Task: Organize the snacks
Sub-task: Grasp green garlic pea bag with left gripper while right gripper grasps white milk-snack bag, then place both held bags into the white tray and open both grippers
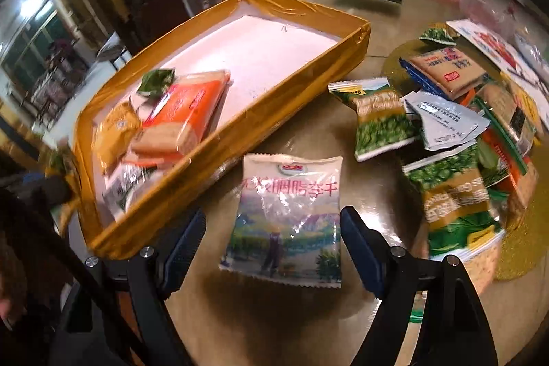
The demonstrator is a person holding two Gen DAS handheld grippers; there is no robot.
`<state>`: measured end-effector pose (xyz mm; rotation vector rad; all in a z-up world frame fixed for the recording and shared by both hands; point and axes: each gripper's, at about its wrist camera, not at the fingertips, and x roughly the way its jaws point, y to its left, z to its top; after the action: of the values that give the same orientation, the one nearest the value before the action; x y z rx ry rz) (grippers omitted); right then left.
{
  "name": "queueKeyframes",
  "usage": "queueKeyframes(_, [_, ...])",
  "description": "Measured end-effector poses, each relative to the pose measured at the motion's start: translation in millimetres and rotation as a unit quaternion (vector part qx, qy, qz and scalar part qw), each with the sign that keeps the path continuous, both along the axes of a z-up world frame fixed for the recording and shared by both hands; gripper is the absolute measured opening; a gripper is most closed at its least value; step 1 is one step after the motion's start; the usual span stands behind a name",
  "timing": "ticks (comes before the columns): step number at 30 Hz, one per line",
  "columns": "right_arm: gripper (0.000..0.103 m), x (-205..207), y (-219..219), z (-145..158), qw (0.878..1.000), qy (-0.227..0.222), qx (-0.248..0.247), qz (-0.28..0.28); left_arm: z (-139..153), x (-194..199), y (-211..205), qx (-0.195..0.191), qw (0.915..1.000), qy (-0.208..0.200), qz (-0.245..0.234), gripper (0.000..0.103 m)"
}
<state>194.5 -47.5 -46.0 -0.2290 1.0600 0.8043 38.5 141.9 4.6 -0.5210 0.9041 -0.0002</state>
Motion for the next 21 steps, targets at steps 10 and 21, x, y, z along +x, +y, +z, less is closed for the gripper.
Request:
queueKeyframes(10, [0.054,-20,-7,-2,0.994,-0.045,-0.025,-0.092,3,-6,15,0.006,0.9998,0.001,0.018,0.029])
queueKeyframes(21, [0.048,-30,-14,70,0.988,-0.067,0.106,-0.092,31,29,53,0.022,0.999,-0.008,0.038,0.029])
